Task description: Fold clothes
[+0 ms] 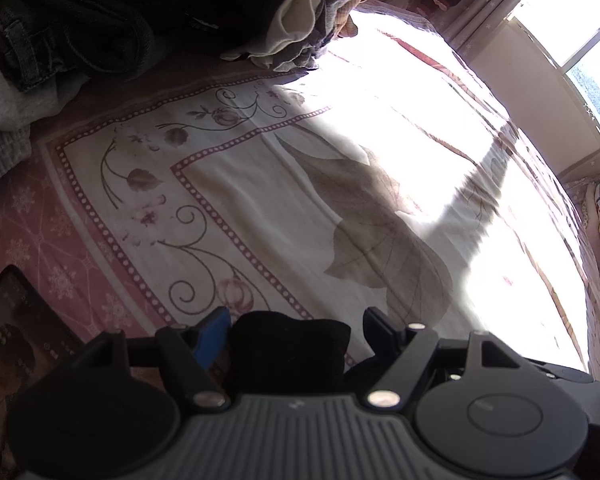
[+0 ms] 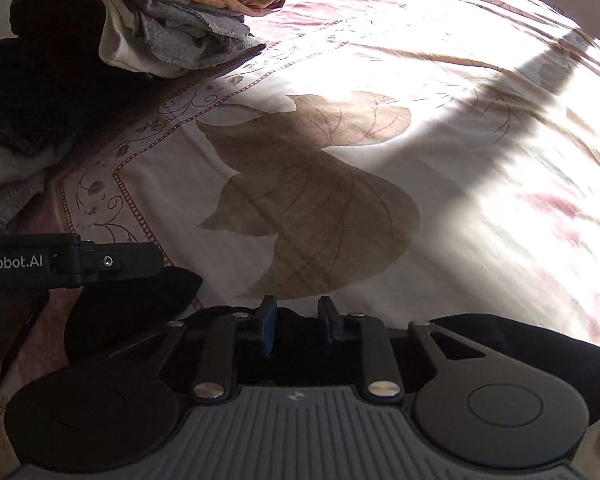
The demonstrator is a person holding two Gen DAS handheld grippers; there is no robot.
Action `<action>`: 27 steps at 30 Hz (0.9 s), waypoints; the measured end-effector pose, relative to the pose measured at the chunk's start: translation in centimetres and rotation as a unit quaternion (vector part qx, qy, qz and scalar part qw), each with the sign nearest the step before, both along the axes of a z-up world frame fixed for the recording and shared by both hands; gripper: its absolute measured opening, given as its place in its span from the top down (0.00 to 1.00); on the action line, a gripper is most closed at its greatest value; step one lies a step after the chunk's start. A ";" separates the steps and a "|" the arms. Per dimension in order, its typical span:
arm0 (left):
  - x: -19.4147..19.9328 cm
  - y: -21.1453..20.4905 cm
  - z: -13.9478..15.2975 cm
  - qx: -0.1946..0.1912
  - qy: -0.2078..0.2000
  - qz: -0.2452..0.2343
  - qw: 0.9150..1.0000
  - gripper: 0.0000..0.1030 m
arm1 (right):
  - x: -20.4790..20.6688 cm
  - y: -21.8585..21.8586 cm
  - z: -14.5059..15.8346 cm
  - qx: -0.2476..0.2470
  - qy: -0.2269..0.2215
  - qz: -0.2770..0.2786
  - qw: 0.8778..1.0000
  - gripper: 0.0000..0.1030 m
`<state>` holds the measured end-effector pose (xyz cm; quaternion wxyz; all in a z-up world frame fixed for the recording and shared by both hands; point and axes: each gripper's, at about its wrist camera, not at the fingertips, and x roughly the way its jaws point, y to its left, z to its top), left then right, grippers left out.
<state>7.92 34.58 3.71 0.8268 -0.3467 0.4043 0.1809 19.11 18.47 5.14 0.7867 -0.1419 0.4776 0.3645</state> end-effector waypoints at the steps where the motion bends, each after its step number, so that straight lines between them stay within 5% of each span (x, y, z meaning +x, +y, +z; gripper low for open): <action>1: 0.0 0.0 0.0 -0.001 -0.002 0.000 1.000 0.28 | -0.1 -0.1 0.3 0.003 -0.006 0.000 1.000 0.92; 8: -0.4 0.3 0.4 -0.016 -0.022 0.010 1.000 0.28 | -1.1 -4.7 5.8 0.108 -0.111 -0.092 0.984 0.94; 14: -0.8 0.8 0.4 -0.026 -0.026 0.020 0.999 0.28 | -3.5 -9.9 7.8 0.176 -0.111 -0.107 0.972 0.95; 17: -0.7 0.8 0.2 -0.036 -0.025 0.019 0.999 0.28 | -6.0 -11.2 7.2 0.174 -0.088 -0.082 0.977 0.95; 25: -0.5 0.4 0.0 -0.040 -0.022 0.019 0.999 0.28 | -11.3 -12.0 1.5 0.059 -0.020 -0.009 0.998 0.94; 27: -0.5 0.4 0.0 -0.042 -0.024 0.020 0.999 0.28 | -11.2 -12.0 1.7 0.071 -0.012 -0.016 0.997 0.93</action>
